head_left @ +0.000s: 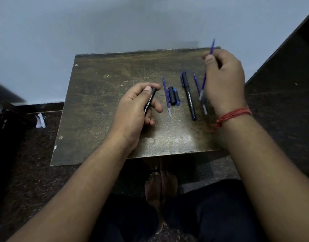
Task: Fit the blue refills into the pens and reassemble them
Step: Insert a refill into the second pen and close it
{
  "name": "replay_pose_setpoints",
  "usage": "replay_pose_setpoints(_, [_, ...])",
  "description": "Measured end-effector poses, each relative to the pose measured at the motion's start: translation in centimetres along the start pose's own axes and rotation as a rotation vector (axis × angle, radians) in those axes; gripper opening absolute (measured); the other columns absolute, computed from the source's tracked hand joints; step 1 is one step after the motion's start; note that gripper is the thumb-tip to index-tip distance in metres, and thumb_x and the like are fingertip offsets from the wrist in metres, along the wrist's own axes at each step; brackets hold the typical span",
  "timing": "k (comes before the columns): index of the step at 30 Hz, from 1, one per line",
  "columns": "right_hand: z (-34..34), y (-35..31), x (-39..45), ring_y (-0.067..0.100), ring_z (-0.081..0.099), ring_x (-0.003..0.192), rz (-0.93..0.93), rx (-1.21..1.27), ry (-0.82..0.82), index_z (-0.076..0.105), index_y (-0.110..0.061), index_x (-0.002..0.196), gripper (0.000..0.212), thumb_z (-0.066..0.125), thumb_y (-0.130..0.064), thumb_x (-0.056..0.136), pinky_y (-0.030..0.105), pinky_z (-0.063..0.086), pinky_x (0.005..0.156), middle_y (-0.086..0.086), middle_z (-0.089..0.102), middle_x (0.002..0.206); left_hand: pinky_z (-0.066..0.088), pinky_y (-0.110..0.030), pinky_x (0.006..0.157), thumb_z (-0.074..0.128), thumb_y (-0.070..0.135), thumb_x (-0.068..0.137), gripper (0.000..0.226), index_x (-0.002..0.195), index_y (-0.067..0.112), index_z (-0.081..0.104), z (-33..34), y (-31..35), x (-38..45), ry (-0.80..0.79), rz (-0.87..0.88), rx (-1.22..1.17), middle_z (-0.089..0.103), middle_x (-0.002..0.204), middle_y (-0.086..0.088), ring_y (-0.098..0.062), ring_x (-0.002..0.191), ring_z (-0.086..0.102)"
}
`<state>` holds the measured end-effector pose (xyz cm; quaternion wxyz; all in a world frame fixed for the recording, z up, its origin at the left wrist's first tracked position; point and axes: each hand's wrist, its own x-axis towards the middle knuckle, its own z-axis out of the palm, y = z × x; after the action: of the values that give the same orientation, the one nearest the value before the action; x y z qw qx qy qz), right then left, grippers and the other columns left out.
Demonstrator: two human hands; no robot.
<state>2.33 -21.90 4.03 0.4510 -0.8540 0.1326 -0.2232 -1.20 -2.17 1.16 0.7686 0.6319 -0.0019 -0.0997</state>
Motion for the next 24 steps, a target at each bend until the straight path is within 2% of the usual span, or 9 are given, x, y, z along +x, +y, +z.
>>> replay_pose_setpoints(2, [-0.2,0.5,0.2,0.021,0.061,0.105,-0.038,-0.178,-0.052,0.070,-0.014,0.110,0.026,0.048,-0.023,0.100,0.030,0.047,0.089,0.005,0.069,0.107,0.039,-0.026,0.046,0.047,0.028,0.102,0.025,0.103,0.024,0.072,-0.1,-0.1,0.1,0.018,0.002,0.008,0.065,0.065,-0.003,-0.010,0.042,0.036])
replay_pose_setpoints(4, [-0.3,1.1,0.3,0.021,0.062,0.105,0.000,-0.300,-0.109,0.068,-0.018,0.115,0.025,0.051,-0.026,0.100,0.030,0.048,0.090,0.004,0.068,0.112,0.039,-0.025,0.045,0.047,0.028,0.103,0.026,0.102,0.024,0.072,-0.1,-0.1,0.1,0.033,0.005,0.013,0.065,0.065,-0.002,-0.009,0.042,0.037])
replay_pose_setpoints(9, [-0.6,1.6,0.0,0.028,0.061,0.107,0.045,-0.495,-0.202,0.064,-0.020,0.112,0.020,0.055,-0.029,0.097,0.045,0.051,0.094,0.004,0.068,0.109,0.038,-0.024,0.044,0.047,0.027,0.103,0.025,0.102,0.022,0.071,0.0,-0.2,0.1,0.043,0.012,0.008,0.064,0.064,-0.002,-0.009,0.041,0.036])
replay_pose_setpoints(16, [-0.3,1.7,0.0,0.032,0.058,0.110,0.053,-0.573,-0.263,0.062,-0.015,0.111,0.020,0.055,-0.028,0.097,0.047,0.049,0.096,0.008,0.067,0.112,0.038,-0.024,0.044,0.048,0.024,0.102,0.022,0.100,0.018,0.069,0.0,0.0,0.1,0.057,0.001,-0.030,0.064,0.064,-0.003,-0.009,0.041,0.036])
replay_pose_setpoints(24, [-0.2,1.7,0.0,0.029,0.058,0.110,0.065,-0.574,-0.256,0.064,-0.019,0.109,0.019,0.054,-0.029,0.097,0.044,0.050,0.093,0.007,0.066,0.111,0.038,-0.024,0.044,0.050,0.026,0.099,0.020,0.098,0.012,0.064,-0.1,0.1,0.0,0.043,-0.029,-0.087,0.065,0.065,-0.001,-0.008,0.041,0.035])
